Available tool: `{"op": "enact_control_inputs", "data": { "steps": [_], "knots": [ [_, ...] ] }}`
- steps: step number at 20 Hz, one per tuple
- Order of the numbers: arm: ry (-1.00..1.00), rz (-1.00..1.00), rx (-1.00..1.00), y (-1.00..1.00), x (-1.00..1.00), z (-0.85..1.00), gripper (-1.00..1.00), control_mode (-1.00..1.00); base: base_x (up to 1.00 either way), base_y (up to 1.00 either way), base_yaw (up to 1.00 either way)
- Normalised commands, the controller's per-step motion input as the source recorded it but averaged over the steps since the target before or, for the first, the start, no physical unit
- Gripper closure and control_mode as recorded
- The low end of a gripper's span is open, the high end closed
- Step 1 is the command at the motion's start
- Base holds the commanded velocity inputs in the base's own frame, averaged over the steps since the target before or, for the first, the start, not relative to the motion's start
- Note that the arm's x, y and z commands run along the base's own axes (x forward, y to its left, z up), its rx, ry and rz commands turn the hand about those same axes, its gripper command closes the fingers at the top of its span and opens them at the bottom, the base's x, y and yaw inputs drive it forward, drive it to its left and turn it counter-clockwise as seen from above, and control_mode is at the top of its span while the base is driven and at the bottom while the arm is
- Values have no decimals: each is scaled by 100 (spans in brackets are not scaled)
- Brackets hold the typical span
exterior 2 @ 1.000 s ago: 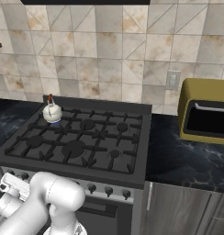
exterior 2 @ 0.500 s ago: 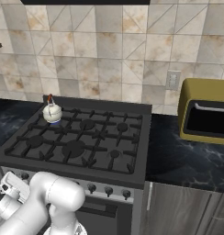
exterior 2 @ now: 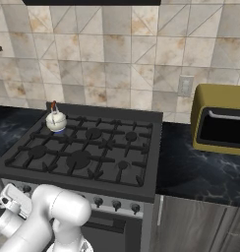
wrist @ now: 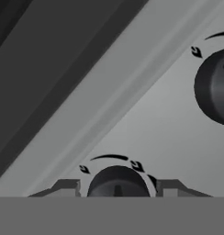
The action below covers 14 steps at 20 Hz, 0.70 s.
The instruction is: The kettle is done boiling. Turn off the stove, then wait for 300 timesteps before moving the kettle to the dining table.
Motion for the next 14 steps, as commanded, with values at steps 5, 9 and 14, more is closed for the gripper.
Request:
{"op": "enact_control_inputs", "data": {
  "steps": [5, 9, 14],
  "knots": [
    [-16, -7, 39, -10, -9, -20, 100, -100, 0, 0, 0],
    [-3, -6, 38, -7, -14, -7, 100, -100, 0, 0, 0],
    [2, -3, 42, -2, 0, -1, 100, -100, 0, 0, 0]
  ]
}}
